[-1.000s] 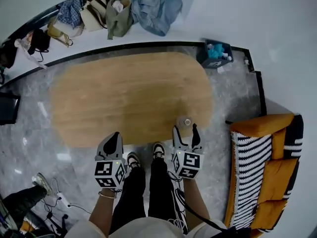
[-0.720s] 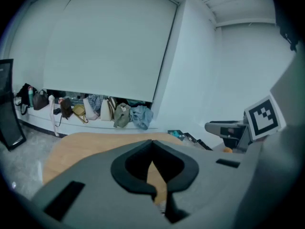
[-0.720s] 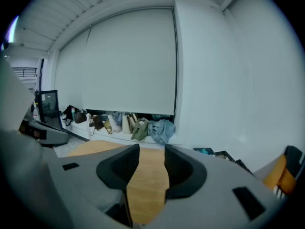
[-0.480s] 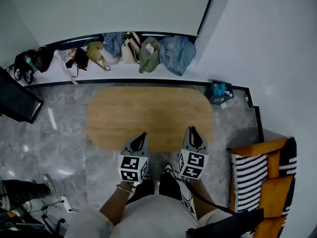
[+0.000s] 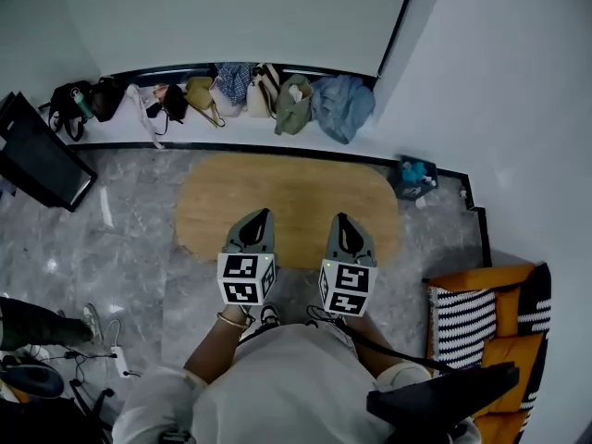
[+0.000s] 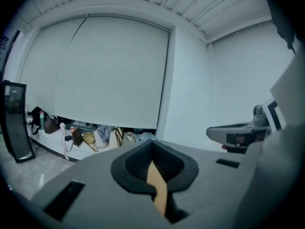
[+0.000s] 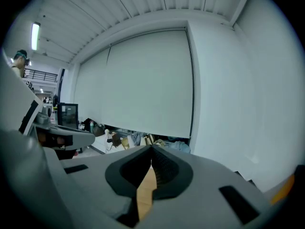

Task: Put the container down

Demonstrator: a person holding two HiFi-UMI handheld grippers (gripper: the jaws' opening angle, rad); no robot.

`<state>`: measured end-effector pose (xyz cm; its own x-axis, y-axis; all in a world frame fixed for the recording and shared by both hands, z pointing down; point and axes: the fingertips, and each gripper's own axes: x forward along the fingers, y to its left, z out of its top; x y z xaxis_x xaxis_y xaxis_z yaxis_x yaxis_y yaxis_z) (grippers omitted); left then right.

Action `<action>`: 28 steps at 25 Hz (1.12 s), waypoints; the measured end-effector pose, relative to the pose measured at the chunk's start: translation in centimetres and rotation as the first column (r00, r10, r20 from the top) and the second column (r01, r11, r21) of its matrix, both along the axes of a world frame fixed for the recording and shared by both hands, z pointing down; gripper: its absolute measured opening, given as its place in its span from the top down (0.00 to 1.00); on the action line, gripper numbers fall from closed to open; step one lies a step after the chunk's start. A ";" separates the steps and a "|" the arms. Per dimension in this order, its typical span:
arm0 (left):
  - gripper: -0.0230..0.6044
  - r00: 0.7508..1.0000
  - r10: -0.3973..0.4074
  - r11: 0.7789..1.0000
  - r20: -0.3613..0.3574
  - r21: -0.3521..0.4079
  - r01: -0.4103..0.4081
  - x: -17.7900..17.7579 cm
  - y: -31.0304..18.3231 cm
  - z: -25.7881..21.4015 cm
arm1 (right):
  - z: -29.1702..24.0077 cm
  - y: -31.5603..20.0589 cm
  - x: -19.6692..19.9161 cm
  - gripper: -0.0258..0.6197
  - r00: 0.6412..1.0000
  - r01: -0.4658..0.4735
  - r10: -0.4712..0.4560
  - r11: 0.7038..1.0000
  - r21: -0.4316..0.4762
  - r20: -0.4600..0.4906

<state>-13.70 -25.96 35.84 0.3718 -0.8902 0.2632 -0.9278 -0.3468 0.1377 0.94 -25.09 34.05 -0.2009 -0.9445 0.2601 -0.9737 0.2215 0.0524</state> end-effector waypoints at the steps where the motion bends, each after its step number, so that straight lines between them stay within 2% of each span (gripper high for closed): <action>1: 0.95 1.000 -0.006 1.000 -0.002 0.000 0.006 0.2 0.2 -0.2 | -0.3 0.2 0.5 0.92 1.000 0.004 -0.004 1.000 0.002 -0.003; 5: 0.95 1.000 -0.020 1.000 -0.002 0.004 0.020 1.1 0.7 -0.4 | -1.0 1.2 3.0 0.92 1.000 0.002 -0.002 1.000 0.008 -0.022; 8: 0.95 1.000 -0.015 1.000 -0.008 0.008 0.015 2.1 0.7 -0.4 | -1.0 1.7 6.3 0.92 0.997 -0.075 0.076 0.997 0.017 -0.014; 14: 0.95 0.997 0.075 0.997 0.009 0.023 -0.076 5.6 1.3 -0.3 | -0.9 4.3 13.8 0.92 0.967 -0.254 0.254 0.967 0.017 0.007; 19: 0.95 0.987 0.159 0.987 0.013 0.015 -0.159 9.6 0.9 0.0 | -0.5 6.5 18.3 0.92 0.937 -0.349 0.349 0.937 0.002 0.031; 23: 0.95 0.974 0.226 0.974 0.026 0.023 -0.226 12.8 0.8 -0.5 | -0.2 7.8 20.7 0.92 0.915 -0.402 0.402 0.916 -0.013 0.024; 28: 0.95 0.961 0.274 0.961 0.031 0.027 -0.275 14.9 0.9 -0.6 | 0.2 9.1 22.1 0.92 0.901 -0.433 0.434 0.901 -0.027 0.010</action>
<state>1.16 -25.07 35.23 0.5965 -0.7625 0.2505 -0.7994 -0.5925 0.0998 23.02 -16.04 34.23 0.2230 -0.9327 0.2835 -0.9744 -0.2218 0.0368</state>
